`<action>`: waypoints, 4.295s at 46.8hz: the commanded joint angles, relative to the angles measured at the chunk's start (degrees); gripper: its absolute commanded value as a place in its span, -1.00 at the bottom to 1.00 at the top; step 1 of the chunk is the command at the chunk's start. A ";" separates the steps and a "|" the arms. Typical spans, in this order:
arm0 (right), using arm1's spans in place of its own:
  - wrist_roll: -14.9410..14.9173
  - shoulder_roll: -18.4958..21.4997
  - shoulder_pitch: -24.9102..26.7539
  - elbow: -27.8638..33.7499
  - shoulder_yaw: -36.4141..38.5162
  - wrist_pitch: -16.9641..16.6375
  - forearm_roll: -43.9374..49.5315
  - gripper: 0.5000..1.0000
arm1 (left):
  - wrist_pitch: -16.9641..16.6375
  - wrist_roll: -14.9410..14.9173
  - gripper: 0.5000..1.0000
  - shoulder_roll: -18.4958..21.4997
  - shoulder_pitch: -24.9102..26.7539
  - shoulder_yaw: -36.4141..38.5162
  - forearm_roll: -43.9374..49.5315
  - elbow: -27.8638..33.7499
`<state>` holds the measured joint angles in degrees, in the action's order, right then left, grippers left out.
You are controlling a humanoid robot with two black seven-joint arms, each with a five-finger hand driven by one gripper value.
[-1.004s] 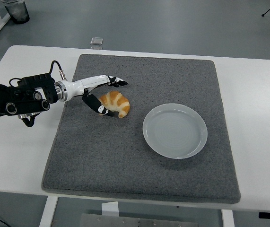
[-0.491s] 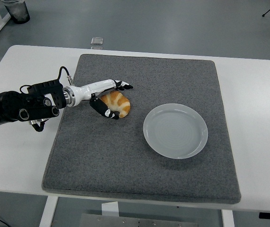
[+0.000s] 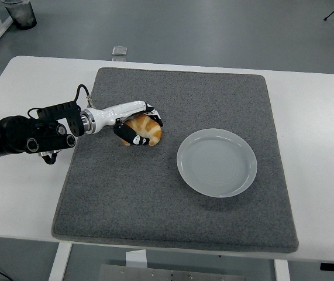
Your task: Place the bread on the plate
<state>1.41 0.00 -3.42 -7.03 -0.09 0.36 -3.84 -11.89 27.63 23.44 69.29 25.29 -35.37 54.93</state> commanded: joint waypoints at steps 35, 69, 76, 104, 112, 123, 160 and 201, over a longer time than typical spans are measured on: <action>0.00 0.00 0.00 0.00 0.00 0.00 -0.02 0.81 | -1.29 -0.12 -1.00 2.75 2.96 -2.88 0.83 0.18; 0.00 0.00 0.00 0.00 0.00 -0.09 -0.02 0.81 | 8.91 -0.56 -1.00 11.63 29.58 -3.76 0.92 0.35; 0.00 0.00 0.08 0.00 0.00 0.00 -0.02 0.81 | 8.03 -0.56 -1.00 4.25 31.78 -3.76 0.39 2.02; 0.00 0.00 0.35 0.00 0.00 0.00 -0.02 0.81 | -7.26 -0.03 -1.00 -14.47 21.69 -4.99 -8.92 10.99; 0.00 0.00 0.52 0.09 0.00 0.00 -0.02 0.81 | -7.88 -0.03 -1.00 -16.84 13.51 -4.90 -9.28 8.79; 0.00 0.00 0.52 0.09 0.00 0.00 -0.02 0.81 | -7.97 -0.03 -1.00 -17.99 7.01 -4.90 -10.24 5.19; 0.00 0.00 0.52 0.09 0.00 0.00 -0.02 0.81 | -8.67 -0.03 -1.00 -17.46 -1.35 -5.69 -11.04 2.37; 0.00 0.00 0.52 0.09 0.00 0.00 0.06 0.81 | -9.90 -0.03 0.95 -17.38 -6.89 -11.49 -10.16 1.23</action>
<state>1.41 0.00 -2.90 -6.99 -0.09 0.35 -3.86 -21.81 27.60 5.98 62.45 13.80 -45.52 56.15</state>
